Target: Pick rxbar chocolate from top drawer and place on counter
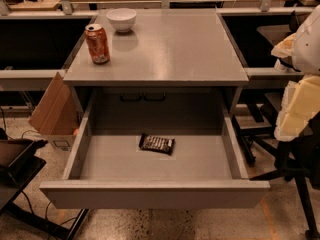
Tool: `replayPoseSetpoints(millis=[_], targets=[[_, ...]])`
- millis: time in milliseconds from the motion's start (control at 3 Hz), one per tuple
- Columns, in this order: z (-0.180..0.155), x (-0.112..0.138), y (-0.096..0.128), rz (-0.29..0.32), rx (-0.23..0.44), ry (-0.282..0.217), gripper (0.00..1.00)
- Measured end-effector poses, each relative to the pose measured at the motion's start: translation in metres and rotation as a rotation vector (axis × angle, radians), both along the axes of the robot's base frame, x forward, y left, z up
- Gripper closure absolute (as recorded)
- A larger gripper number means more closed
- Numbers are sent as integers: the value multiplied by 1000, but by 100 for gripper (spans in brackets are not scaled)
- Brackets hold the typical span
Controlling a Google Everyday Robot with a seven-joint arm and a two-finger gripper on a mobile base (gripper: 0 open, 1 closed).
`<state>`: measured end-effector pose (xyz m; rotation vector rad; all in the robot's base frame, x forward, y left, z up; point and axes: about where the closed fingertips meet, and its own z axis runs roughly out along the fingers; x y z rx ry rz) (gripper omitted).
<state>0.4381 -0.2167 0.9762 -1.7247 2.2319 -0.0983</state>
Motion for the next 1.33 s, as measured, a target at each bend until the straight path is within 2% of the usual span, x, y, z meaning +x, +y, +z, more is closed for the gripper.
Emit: replayPoseSetpoints(millis=[333,667,1000,1333], targets=[[0,0,0,0,0,0,0],[-14,1,8,16,21,-8,0],[-69,6,51,88,83,3,0],[-117,26,95,133,146,-18,0]])
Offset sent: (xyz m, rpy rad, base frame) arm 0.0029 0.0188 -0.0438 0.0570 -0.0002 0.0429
